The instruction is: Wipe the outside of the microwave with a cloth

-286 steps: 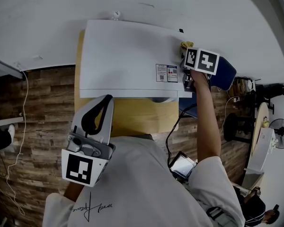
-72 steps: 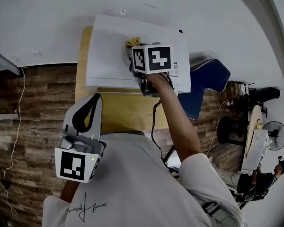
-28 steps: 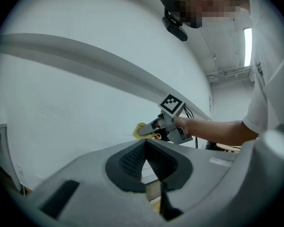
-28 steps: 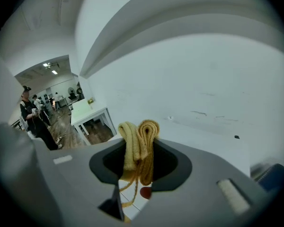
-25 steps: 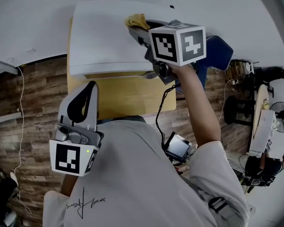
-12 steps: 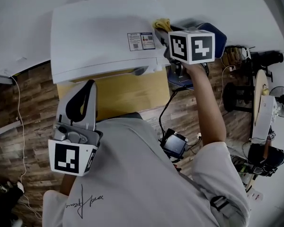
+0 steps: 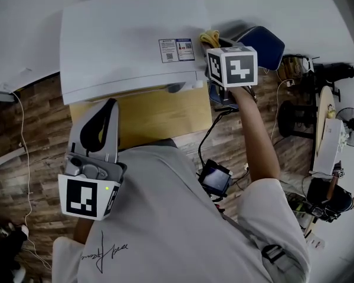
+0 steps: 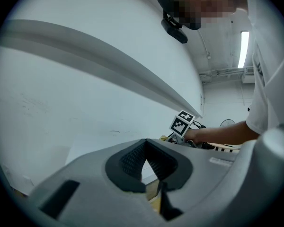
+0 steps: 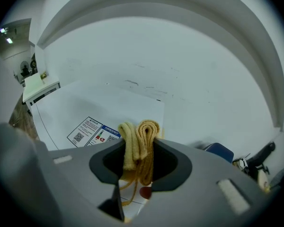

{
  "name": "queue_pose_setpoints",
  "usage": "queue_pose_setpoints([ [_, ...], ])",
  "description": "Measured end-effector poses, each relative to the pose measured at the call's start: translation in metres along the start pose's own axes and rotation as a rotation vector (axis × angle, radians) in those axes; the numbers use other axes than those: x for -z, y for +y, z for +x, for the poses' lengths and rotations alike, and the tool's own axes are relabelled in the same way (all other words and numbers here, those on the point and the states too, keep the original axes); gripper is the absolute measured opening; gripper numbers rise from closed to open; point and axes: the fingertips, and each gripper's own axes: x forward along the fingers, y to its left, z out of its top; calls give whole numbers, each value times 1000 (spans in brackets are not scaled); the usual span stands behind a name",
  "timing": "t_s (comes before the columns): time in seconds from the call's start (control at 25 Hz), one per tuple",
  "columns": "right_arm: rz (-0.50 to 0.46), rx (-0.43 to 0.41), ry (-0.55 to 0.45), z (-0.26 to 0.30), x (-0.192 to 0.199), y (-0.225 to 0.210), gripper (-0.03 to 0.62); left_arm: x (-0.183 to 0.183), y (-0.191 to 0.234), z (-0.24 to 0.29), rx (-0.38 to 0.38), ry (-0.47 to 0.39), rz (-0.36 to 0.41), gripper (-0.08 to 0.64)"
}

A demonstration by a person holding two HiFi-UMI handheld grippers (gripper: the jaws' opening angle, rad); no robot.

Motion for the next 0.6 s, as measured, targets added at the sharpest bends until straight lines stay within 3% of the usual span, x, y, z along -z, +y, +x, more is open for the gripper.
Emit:
queue_pose_setpoints([
  [0.6,39,-29,5,-3,-6,34,127,-5,12,-21,-13,-39,-15,-3],
])
